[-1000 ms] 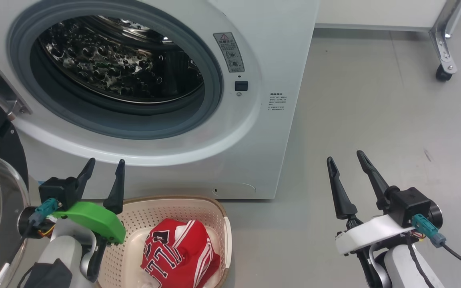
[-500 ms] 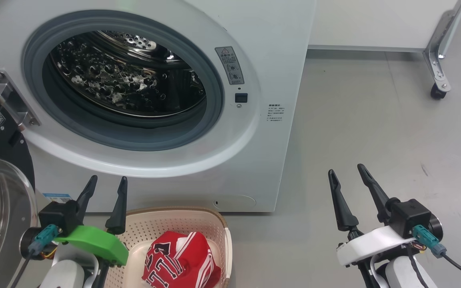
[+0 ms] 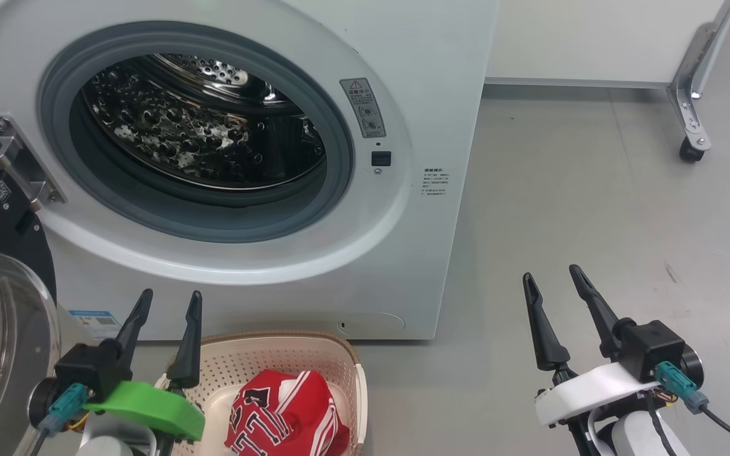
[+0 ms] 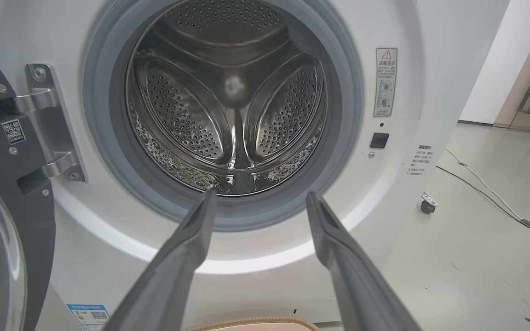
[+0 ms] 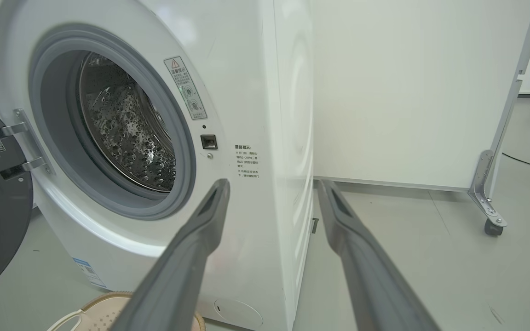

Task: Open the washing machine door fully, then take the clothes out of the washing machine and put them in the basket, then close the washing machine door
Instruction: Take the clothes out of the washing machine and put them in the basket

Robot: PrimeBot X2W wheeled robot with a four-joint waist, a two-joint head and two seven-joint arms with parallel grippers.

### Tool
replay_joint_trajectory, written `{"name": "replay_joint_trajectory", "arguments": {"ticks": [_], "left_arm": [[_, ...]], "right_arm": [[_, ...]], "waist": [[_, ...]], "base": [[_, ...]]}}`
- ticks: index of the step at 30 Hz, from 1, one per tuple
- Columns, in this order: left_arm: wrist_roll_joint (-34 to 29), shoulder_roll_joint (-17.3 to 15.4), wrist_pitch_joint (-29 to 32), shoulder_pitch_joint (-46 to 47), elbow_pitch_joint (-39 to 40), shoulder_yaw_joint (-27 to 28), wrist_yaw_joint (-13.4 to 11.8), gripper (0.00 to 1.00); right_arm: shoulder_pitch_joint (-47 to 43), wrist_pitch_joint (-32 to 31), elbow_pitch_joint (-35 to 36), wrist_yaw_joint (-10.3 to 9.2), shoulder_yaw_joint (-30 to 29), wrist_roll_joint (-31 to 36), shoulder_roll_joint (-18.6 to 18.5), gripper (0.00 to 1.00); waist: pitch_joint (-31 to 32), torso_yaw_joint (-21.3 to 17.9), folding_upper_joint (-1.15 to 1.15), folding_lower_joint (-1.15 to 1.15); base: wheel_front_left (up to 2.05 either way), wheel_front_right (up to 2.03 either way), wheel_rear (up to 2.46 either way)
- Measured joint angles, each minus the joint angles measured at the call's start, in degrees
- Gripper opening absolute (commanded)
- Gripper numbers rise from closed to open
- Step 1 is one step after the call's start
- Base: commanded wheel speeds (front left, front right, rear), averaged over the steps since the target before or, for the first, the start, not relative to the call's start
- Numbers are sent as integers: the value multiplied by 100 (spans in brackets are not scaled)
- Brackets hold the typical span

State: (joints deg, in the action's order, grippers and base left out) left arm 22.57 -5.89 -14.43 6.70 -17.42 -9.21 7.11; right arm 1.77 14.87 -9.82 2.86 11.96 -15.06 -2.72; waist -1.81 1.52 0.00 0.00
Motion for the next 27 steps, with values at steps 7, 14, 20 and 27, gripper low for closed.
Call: {"name": "replay_joint_trajectory", "arguments": {"ticks": [7,14,20,27], "left_arm": [[-59,1,-1,-269,233,9,0,100],[-93,24,-1,-426,382,64,0,100],[-94,73,0,-548,454,154,-1,100],[-98,98,-1,-603,537,210,-26,100]], "right_arm": [[-1,0,-20,-3,-5,1,1,100],[-4,0,-22,-3,10,1,2,100],[-4,0,-22,-3,33,1,3,100],[-5,0,-22,-3,48,0,4,100]], "waist": [[32,-14,0,0],[52,-23,0,0],[57,-33,0,0],[63,-54,0,0]], "base": [[0,0,0],[0,0,0],[0,0,0],[0,0,0]]}}
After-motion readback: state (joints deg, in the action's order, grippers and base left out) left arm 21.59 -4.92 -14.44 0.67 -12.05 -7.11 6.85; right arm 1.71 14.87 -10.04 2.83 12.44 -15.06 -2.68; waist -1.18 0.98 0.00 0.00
